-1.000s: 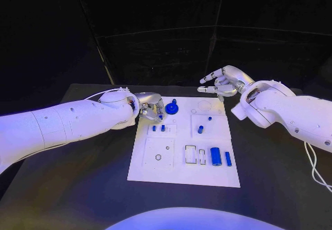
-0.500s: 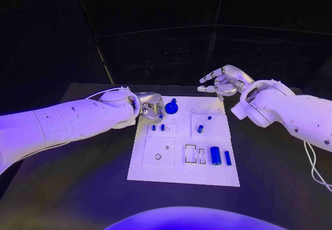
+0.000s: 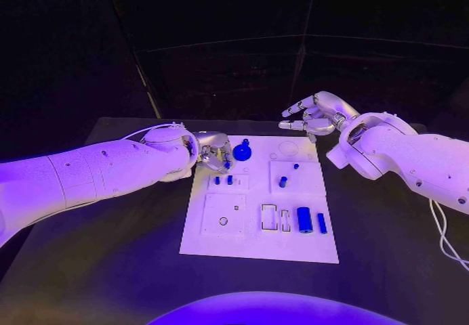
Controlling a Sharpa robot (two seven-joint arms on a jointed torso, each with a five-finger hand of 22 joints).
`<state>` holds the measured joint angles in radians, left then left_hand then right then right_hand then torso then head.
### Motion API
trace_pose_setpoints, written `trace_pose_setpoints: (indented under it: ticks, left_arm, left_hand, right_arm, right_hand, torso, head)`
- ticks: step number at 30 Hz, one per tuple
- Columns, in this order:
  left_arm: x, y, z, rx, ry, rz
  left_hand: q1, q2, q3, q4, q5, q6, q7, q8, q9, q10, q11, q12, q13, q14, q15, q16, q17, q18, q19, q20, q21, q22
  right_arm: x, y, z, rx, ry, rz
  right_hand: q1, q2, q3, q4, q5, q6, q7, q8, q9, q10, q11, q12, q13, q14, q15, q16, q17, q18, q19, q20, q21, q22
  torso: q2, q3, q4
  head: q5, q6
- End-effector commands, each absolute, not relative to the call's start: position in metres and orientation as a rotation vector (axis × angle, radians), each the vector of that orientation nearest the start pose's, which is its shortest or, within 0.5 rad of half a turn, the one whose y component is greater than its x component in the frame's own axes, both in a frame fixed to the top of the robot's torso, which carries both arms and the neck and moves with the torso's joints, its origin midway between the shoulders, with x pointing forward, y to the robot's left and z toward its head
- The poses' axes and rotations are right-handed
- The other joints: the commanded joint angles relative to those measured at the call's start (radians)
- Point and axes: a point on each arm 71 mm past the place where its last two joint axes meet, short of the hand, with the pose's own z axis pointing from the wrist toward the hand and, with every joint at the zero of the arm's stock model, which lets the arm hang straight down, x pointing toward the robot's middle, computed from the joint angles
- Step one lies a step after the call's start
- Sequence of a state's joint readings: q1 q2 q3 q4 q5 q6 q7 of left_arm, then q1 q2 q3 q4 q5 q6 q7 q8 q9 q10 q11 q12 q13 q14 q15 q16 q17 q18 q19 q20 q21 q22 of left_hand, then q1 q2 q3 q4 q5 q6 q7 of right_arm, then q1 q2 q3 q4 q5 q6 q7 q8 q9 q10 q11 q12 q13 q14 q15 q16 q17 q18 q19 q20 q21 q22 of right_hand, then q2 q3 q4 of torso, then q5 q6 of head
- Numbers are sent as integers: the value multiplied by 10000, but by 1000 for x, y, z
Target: Assemble the parts on the task board
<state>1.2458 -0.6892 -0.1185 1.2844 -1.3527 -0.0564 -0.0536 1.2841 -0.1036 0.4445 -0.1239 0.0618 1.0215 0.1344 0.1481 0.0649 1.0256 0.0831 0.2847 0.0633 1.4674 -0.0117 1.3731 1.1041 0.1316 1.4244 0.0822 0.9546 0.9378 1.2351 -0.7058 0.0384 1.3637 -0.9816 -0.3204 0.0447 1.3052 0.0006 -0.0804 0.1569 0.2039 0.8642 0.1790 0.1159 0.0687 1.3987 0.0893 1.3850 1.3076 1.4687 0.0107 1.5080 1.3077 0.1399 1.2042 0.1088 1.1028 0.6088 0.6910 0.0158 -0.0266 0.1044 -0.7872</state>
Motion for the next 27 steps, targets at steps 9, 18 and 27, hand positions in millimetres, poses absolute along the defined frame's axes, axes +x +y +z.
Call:
trace_pose_setpoints:
  ticks: [9, 18, 27]
  left_arm:
    - [520, 191, -220, 1949, 19601, -5974]
    - [520, 200, -217, 1694, 19278, -5860]
    - [526, 231, -204, 538, 18576, -6080]
  left_hand:
    - [105, -184, -210, 23, -48, -594, -16, -451, -7, -759, 192, -411, -5, 133, 195, -68, -138, 14, -115, 172, -237, -176]
    - [299, -208, -584, -2, -43, -1274, -164, -832, -12, -1565, 344, -661, -2, 92, 310, -125, -313, 54, -151, 278, -442, -342]
    - [481, -7, -697, 28, -36, -751, 85, -562, 78, -1126, 252, -223, 93, 54, 250, -192, -484, 116, -179, 272, -640, -508]
  right_arm:
    - [529, -178, -146, 2387, 16051, 9939]
    - [533, -186, -149, 2566, 16218, 9632]
    - [535, -207, -153, 2304, 16748, 8746]
  right_hand:
    - [42, 96, -42, 8, 64, -74, -16, -55, -11, -93, -8, -55, 86, 684, -30, -45, 1104, 207, -78, 14, -81, -42]
    - [157, 154, -180, 36, 46, -209, 1, -119, -14, -1649, -2, -1837, -2053, 607, -17, -207, 816, 304, -332, 16, -441, -648]
    - [1775, 568, 623, -626, 799, 248, -125, 247, 62, -4390, -167, -6479, -6415, 327, -199, -916, -331, 466, -770, -137, -1239, -1828]
  torso:
    - [0, 1, 0]
    - [-4, -13, 13]
    - [5, -15, 28]
  head:
    - [-3, 3]
    - [-30, 21]
    - [-70, 72]
